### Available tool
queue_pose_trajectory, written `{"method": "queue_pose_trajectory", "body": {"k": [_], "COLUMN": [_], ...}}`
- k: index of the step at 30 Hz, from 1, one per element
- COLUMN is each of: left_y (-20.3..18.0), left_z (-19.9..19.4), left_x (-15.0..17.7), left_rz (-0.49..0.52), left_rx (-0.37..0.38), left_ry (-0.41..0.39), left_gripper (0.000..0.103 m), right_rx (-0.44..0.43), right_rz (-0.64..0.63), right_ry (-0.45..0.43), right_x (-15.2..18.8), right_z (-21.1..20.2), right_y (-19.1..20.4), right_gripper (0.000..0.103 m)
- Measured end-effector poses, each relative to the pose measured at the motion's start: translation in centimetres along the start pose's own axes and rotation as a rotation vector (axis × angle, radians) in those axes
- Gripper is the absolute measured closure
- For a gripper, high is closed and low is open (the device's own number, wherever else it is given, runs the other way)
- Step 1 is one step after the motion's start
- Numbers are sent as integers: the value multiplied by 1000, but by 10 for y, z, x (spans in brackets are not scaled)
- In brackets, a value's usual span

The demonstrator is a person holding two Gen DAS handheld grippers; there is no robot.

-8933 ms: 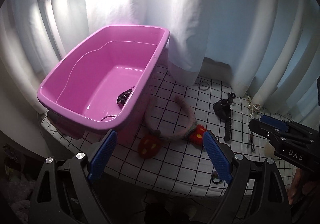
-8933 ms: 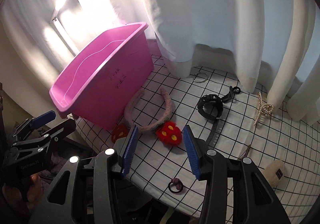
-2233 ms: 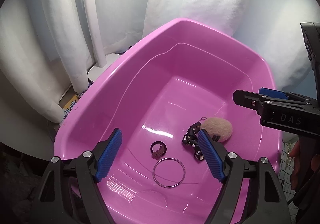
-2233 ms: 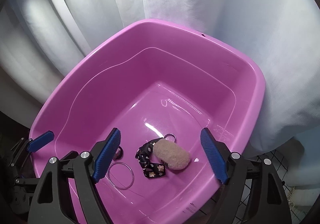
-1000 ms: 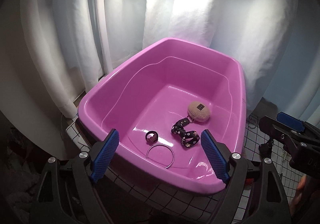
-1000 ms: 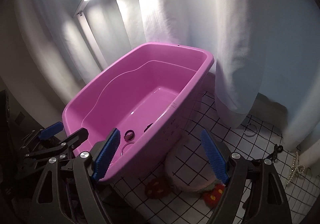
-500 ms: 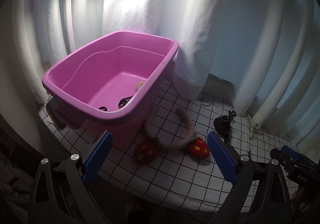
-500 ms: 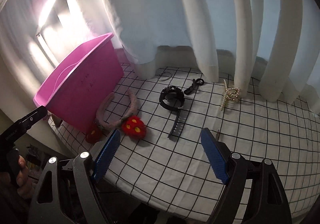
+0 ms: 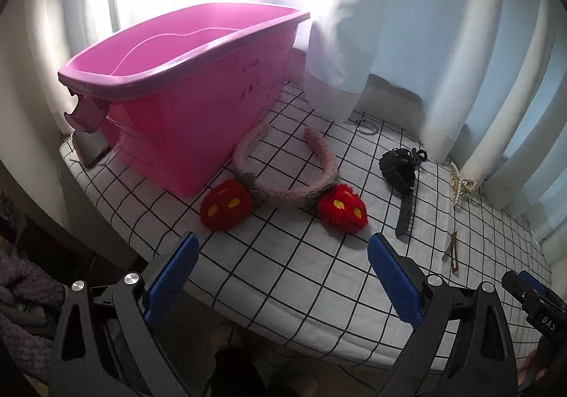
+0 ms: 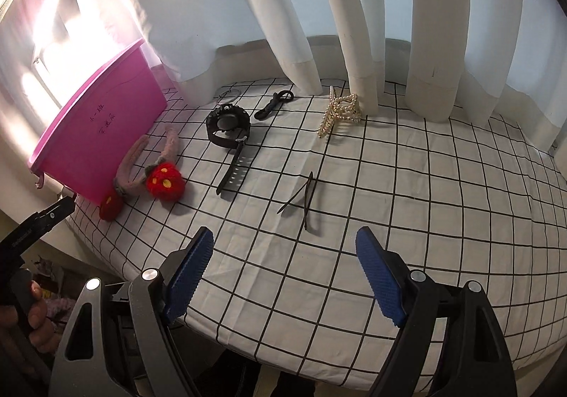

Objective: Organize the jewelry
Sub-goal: 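Withdraw both tools from the tub toward the remaining items, then grasp the pink fluffy headband with the left tool while the right tool grasps the black hairpin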

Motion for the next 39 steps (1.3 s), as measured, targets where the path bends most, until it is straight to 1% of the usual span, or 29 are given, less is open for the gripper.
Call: {"method": "queue_pose_trajectory", "body": {"k": [4,8,13,16,19,22,28,33,39], "left_y": [-6,-15,-26,-35,-47,-55,-68,-75,-80], "left_z": [16,28,56,75,94,107,133,156,175], "left_x": [3,-7,-26,-34,-36,-39,-50,-53,-50], "left_rz": [6,35,77,119,190,244,266,277,322], "left_rx": [-18,-25,-9,23,67,81,114,128,117], "left_ry": [4,-22,-48,-53,-25,-17,24,64,87], "left_gripper": [9,9,9,9,9,9,9,9,9], "right_rx": [12,34,56,59,66,80,111,161,212], "right_rz": [23,54,112,118,124,126,156,162,196], "right_ry": [0,9,3,6,11,14,20,18,30], "right_x": [-1,-3,-8,-10,-12,-15,-22,-25,-18], "right_z": [11,28,47,60,71,81,98,107,116], "right_y": [-9,-20,-29,-27,-24,-22,-24,-27,-38], "right_gripper": [24,24,24,24,24,24,24,24,24]}}
Point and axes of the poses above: each gripper's, at about its wrist camera, not at the fingertips, and z roughly the way its jaws point, y to its left, x to its underside, the point moved 7 cm from there along z, roughly the way its jaws point, and after that the axes turned 6 degrees about -x, right-handed, at the moved point
